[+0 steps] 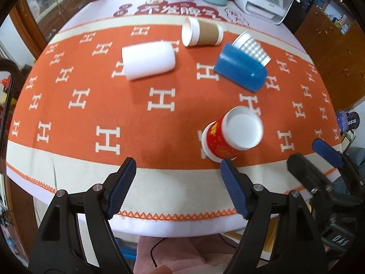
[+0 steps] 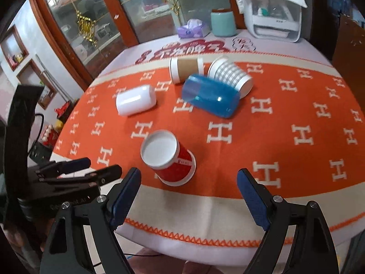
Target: Flip cup upside down
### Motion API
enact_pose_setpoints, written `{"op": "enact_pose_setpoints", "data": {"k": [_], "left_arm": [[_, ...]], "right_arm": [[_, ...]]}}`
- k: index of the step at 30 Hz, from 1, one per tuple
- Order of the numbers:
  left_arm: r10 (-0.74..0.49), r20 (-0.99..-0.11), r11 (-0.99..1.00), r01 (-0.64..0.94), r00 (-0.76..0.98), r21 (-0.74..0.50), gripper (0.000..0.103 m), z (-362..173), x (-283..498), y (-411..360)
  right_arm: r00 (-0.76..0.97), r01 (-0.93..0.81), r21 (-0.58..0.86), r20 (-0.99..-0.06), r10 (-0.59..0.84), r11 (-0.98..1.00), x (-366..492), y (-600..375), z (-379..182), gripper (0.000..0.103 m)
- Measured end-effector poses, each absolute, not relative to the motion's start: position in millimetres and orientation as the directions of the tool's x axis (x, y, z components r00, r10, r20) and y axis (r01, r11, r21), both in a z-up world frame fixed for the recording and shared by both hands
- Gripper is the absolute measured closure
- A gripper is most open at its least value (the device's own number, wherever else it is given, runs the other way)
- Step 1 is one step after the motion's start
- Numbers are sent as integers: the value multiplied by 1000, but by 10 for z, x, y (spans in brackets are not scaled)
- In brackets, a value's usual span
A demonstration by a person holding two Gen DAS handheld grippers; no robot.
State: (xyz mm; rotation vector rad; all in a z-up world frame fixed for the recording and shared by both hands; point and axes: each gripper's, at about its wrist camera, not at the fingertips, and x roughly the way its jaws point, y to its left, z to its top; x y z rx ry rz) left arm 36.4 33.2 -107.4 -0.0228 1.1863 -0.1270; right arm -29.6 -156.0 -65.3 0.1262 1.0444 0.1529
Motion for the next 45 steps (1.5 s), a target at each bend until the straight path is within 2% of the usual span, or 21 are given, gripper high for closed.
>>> {"op": "enact_pose_setpoints", "data": {"k": [8, 14, 45], "left_arm": [[-96, -868, 994, 96, 487, -56, 29, -507, 236, 256], [-80, -837, 995, 92, 542, -35, 28, -237, 150, 233], [-47, -809, 997, 79, 587, -1, 25, -83, 24, 293]], "right_arm": [[543, -33, 201, -819, 186, 979, -365, -1586, 12, 15], [559, -42, 195, -808, 185, 980, -435, -1513, 250, 15], [565, -34, 192, -806, 177, 981, -466, -1446, 322, 15]]}}
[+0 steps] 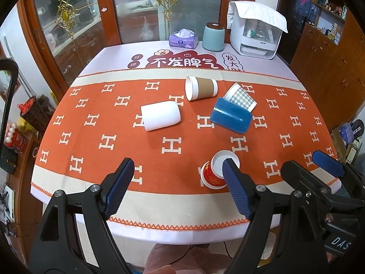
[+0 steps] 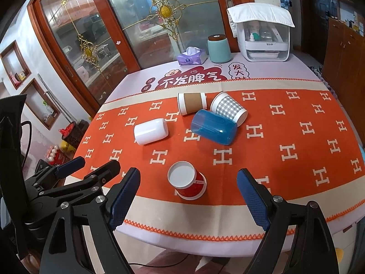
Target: Flip cup upside down
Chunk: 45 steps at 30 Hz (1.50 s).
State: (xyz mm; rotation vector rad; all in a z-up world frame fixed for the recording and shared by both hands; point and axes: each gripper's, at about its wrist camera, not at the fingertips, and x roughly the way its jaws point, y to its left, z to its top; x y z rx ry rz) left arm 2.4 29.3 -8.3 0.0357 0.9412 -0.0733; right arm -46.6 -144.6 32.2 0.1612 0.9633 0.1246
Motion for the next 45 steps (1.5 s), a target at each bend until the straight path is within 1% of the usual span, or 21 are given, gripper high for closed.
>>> {"op": "enact_pose_setpoints", "data": {"k": [45], "left_arm": [[-39, -814, 997, 76, 580, 6, 25, -119, 106, 333]], "right_arm": [[557, -25, 203, -811, 182, 979, -437, -1413, 302, 15]]}}
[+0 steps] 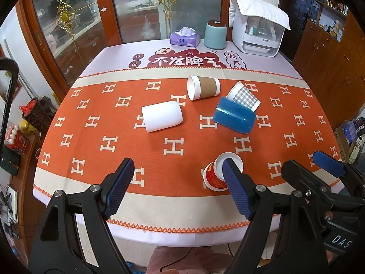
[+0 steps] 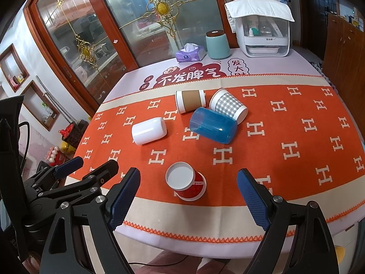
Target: Flip cup upside down
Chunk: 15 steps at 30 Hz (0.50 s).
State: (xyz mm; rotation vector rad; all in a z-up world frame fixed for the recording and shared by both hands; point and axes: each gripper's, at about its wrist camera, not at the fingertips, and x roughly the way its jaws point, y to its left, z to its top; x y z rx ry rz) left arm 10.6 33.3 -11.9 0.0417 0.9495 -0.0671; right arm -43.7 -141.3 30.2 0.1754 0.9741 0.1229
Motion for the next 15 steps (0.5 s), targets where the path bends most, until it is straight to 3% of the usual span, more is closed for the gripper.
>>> {"op": "enact_pose_setpoints", "data": {"k": [15], "left_arm": [[-31, -808, 997, 78, 588, 18, 25, -138, 124, 367]], "right_arm": [[555, -20, 204, -812, 180, 979, -410, -1418, 271, 15]]}}
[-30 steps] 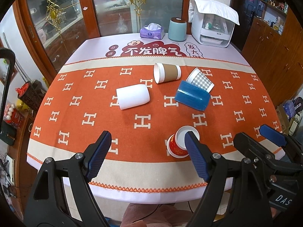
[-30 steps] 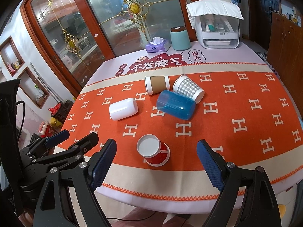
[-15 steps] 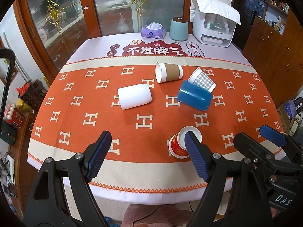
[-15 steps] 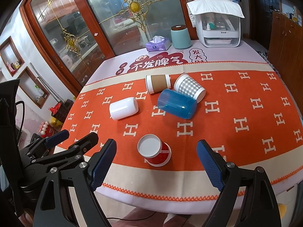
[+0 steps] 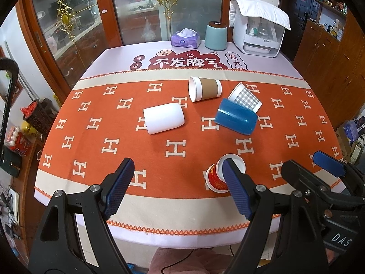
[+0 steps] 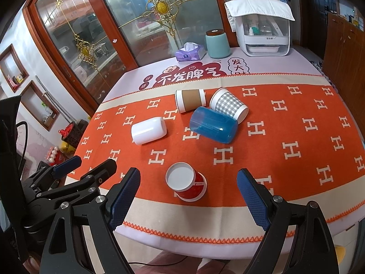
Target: Flip cup upside down
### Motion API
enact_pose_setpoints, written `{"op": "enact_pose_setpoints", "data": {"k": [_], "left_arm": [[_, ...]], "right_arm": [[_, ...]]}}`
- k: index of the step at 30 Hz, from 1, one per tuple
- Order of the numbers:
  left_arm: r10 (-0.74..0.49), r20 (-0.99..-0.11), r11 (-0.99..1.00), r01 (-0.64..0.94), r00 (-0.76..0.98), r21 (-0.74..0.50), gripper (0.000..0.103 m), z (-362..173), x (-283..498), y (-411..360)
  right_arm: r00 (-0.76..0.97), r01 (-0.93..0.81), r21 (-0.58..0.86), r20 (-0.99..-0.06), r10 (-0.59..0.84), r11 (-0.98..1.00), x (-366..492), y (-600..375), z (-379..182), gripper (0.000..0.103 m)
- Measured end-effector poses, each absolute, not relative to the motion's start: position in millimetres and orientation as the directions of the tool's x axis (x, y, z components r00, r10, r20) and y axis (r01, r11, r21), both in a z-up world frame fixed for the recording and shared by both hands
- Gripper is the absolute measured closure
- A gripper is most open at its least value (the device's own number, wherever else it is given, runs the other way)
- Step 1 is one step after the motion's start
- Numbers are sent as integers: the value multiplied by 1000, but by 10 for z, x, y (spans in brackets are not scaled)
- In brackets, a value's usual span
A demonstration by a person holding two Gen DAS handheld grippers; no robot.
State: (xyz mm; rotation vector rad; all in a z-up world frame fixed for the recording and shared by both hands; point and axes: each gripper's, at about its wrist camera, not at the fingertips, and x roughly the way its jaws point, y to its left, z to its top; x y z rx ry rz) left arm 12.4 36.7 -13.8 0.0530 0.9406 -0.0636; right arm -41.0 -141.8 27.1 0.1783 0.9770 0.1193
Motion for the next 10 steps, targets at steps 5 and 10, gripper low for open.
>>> {"op": "enact_pose_setpoints", "data": {"k": [5, 10], "left_arm": [[-32, -811, 997, 80, 585, 19, 25, -145, 131, 381], [-31, -816, 997, 80, 578, 19, 25, -158, 161, 397]], "right_arm": [[553, -19, 204, -813, 180, 979, -396, -1409, 244, 15], [553, -19, 205, -813, 181, 979, -394, -1412, 245, 15]]}}
